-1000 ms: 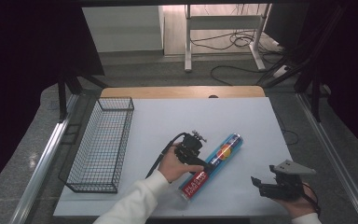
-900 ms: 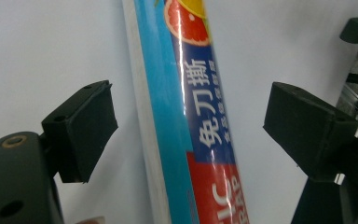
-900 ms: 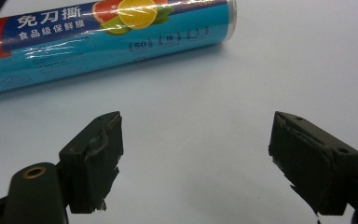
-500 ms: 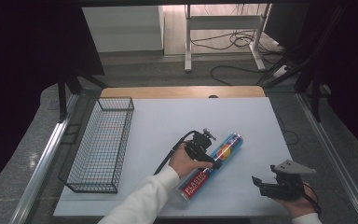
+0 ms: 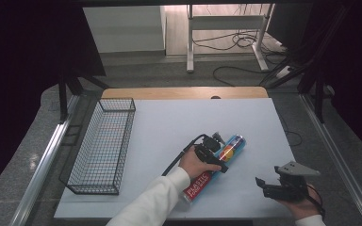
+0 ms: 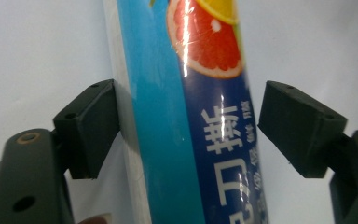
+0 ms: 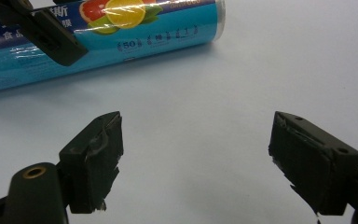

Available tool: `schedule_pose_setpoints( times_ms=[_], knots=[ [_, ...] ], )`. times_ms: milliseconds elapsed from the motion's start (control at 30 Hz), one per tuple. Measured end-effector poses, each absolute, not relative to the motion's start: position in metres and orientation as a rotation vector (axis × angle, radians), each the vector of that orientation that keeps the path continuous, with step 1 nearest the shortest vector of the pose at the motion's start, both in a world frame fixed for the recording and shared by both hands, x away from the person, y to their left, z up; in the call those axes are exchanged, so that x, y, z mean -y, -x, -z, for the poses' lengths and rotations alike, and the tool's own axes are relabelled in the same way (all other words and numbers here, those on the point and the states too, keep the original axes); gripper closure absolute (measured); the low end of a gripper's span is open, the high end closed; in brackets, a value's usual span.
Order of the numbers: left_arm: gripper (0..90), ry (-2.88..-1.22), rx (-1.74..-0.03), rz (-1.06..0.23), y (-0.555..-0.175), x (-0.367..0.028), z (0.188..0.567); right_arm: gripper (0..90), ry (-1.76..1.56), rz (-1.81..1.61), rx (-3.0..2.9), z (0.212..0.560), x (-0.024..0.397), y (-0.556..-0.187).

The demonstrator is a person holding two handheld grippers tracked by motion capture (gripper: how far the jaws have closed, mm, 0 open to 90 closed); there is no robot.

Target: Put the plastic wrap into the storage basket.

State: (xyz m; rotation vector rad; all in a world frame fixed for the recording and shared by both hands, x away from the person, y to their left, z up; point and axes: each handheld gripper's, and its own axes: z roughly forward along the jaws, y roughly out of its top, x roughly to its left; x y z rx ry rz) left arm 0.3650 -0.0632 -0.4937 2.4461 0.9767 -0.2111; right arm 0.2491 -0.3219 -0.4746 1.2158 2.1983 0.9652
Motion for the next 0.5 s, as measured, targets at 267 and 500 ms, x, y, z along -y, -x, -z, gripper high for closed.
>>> schedule_pose_setpoints(
  times_ms=[267, 500],
  knots=[
    [28.0, -2.435, -1.040, 0.251, -0.3679, 0.0636, 0.4962, 18.1, -1.221, -0.952, -2.198, 0.4753, 0.3224, -0.2496],
    [26.3, -2.465, -1.046, 0.249, -0.3669, 0.0663, 0.4988, 18.2, -1.223, -0.943, -2.197, 0.4756, 0.3222, -0.2498]
  ],
)
